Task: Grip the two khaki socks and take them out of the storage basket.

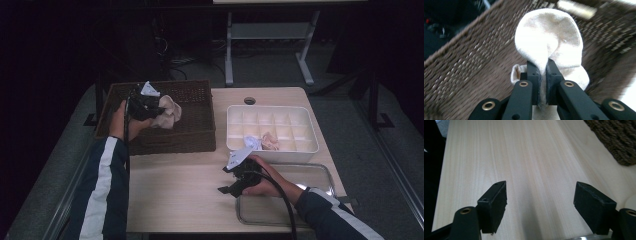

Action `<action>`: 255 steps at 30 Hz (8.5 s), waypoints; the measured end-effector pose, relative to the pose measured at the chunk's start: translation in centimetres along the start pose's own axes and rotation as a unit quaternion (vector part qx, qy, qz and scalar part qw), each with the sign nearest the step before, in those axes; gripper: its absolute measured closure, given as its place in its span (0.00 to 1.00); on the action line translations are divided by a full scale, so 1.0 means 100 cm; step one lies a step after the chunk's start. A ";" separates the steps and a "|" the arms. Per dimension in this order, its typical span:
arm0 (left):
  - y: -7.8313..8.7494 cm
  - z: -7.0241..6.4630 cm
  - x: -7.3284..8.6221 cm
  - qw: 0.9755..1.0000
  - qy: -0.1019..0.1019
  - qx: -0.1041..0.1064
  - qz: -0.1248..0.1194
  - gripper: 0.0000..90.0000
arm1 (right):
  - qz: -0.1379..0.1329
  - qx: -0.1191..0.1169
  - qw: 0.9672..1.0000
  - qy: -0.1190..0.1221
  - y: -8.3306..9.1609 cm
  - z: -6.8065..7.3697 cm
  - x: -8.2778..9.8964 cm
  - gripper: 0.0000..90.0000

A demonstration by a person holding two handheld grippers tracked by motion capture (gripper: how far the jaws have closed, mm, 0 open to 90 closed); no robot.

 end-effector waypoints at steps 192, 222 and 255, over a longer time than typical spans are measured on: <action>0.012 -0.141 0.119 0.980 0.054 0.148 -0.123 0.98 | -0.086 0.076 0.993 0.004 0.030 0.016 -0.030 0.88; -0.008 -0.152 0.135 0.984 0.037 0.174 -0.023 0.64 | -0.021 0.059 0.997 0.037 0.002 0.007 -0.023 0.90; -0.031 -0.207 0.100 0.957 -0.062 0.284 -0.014 0.52 | -0.002 0.053 0.998 0.017 -0.004 0.004 -0.017 0.92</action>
Point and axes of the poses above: each handheld gripper's, and its own axes: y roughly backward along the jaws, x roughly out of its underside, z roughly to its left, the point moved 1 cm from there along -y, roughly forward along the jaws, and after that the axes turned 1 degree about z, right-handed, at the moved point
